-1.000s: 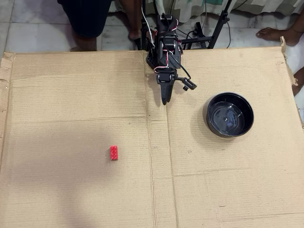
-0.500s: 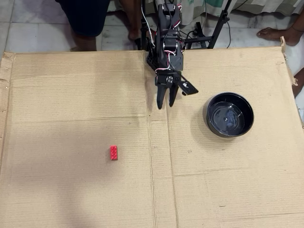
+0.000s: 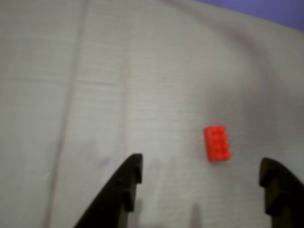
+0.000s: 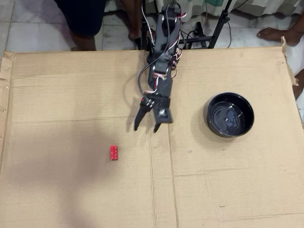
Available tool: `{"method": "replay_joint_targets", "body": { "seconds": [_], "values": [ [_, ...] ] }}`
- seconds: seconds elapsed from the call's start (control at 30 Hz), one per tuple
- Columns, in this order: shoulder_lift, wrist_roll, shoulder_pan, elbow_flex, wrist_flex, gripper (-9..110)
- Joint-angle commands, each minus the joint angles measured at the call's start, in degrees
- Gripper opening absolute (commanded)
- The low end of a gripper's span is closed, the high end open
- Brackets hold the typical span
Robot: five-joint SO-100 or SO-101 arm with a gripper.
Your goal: Grasp a lego block and put it in the bin.
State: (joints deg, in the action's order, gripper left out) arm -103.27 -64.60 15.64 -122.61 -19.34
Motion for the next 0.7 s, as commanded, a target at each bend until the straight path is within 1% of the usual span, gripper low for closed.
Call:
{"method": "replay_joint_targets", "body": {
  "seconds": [0.0,0.27,0.67],
  "values": [
    [5.2,-0.7,2.8,8.3,1.1,28],
    [22.3,-0.7,9.0,22.1,1.1,28],
    [37.1,-0.5,12.6,32.7,1.2,28]
  ]
}}
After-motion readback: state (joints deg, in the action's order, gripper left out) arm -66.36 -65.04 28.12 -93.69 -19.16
